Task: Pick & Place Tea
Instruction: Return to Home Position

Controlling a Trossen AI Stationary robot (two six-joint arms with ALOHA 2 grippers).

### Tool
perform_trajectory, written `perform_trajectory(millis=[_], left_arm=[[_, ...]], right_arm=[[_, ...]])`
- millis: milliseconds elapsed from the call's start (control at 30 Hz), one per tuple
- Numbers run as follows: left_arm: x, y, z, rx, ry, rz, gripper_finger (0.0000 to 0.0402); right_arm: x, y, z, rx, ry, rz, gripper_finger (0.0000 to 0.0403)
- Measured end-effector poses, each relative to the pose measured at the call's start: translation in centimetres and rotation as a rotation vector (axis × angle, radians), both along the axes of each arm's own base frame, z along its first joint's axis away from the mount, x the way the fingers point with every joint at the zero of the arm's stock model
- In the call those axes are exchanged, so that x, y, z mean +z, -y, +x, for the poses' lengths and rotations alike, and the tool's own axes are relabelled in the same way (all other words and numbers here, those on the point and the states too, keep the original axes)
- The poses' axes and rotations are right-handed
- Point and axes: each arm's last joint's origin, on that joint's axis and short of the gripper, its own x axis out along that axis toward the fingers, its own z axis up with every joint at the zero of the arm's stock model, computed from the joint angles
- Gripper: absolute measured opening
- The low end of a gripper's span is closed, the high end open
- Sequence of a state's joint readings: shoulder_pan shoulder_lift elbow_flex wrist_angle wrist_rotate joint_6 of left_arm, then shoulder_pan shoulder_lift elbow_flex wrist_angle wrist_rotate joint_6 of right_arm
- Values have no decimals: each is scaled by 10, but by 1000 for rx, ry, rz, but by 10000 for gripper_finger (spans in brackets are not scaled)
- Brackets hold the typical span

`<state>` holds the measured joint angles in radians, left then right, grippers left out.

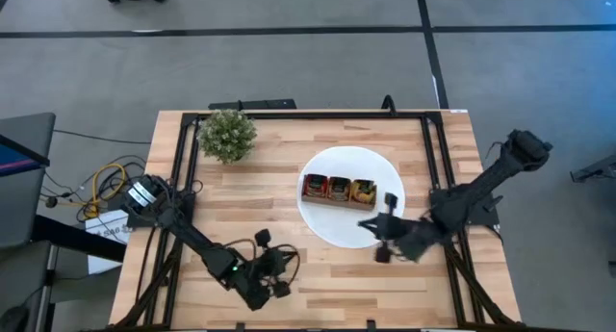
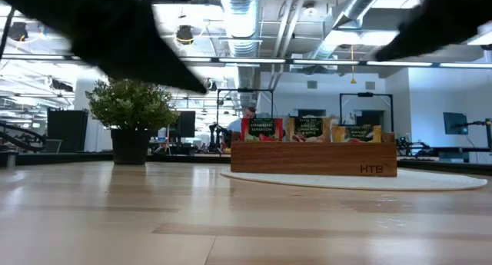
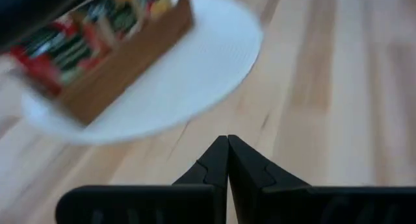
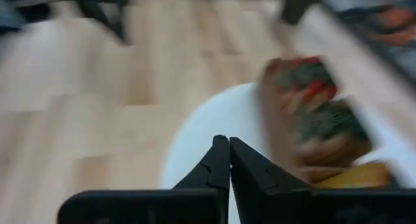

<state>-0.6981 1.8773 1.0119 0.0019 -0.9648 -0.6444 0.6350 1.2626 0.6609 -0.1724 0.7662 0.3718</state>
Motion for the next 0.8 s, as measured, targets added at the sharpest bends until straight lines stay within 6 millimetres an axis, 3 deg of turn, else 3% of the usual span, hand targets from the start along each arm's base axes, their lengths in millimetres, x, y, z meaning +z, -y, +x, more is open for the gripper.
perform_trajectory(millis=[100,233,400,633,800], left_arm=[[19,-4,17,-34,115,-71,0],[60,-19,28,-99,240,-113,0],[106,-59,24,-79,272,-187,0],[137,-105,-7,27,247,-199,0],[133,-127,-42,135,282,-259,0]], right_arm=[[-4,-1,-26,127,53,133,4],[-6,9,-49,343,153,279,1],[-10,36,-61,475,254,345,1],[-6,75,-67,613,356,463,0],[-17,95,-72,592,378,464,0]])
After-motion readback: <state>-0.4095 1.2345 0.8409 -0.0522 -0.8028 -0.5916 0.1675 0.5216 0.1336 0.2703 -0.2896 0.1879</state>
